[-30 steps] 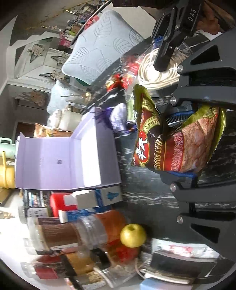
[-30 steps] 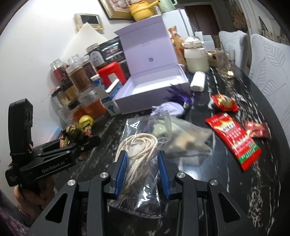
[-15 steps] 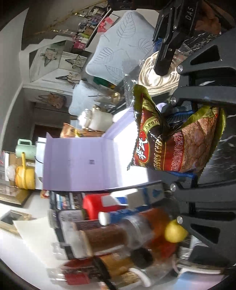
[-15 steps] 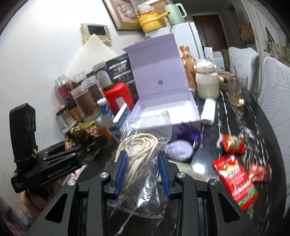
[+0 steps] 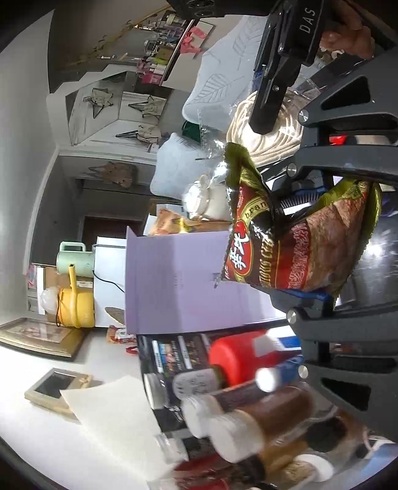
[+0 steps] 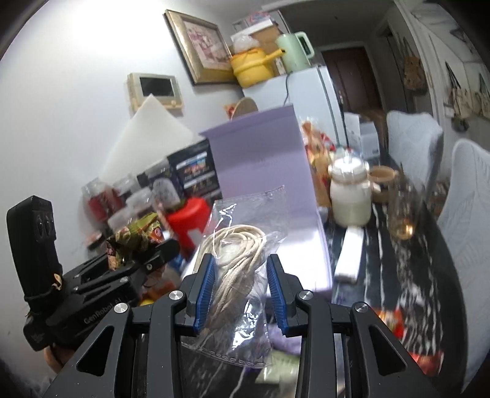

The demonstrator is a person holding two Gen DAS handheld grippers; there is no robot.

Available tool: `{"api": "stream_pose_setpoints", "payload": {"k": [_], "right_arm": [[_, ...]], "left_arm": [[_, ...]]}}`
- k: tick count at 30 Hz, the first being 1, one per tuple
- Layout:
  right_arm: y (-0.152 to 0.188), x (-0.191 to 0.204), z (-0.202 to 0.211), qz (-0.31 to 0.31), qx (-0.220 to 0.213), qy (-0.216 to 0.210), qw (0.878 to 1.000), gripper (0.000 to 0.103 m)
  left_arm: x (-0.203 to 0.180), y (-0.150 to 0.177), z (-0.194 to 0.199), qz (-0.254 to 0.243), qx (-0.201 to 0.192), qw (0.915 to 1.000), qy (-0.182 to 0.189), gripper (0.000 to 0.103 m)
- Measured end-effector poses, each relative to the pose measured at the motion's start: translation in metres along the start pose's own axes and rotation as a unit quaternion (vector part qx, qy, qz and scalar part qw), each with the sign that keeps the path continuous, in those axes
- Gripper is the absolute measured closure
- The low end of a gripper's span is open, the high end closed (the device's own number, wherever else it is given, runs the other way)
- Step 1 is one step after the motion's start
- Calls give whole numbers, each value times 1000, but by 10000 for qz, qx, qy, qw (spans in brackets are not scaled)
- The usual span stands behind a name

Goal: Organize soft objects
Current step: 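Carry the snack wrapper in the left tool and string bag in the right tool toward the lavender box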

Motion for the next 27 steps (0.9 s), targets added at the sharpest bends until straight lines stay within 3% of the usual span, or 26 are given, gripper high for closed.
{"api": "stream_pose_setpoints", "payload": {"k": [20,27], "right_arm": [[-86,-10,-105,376,-328,314,9983,69],[-107,-20,-146,636,-436,607,9952,69]], "left_arm": [[64,-61,-110,52,-30,9993,-379,60],[89,-59,-150,78,255,9980,-580,60]]}}
Point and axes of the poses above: each gripper's, at about its wrist camera, not at the fingertips, and z roughly against the way its jaws point, x to its left, y to its underside, the point moved 8 cm from there along -z, roughly the way its jaws point, and after that the axes turned 13 degrees about y, right-handed, at the moved point
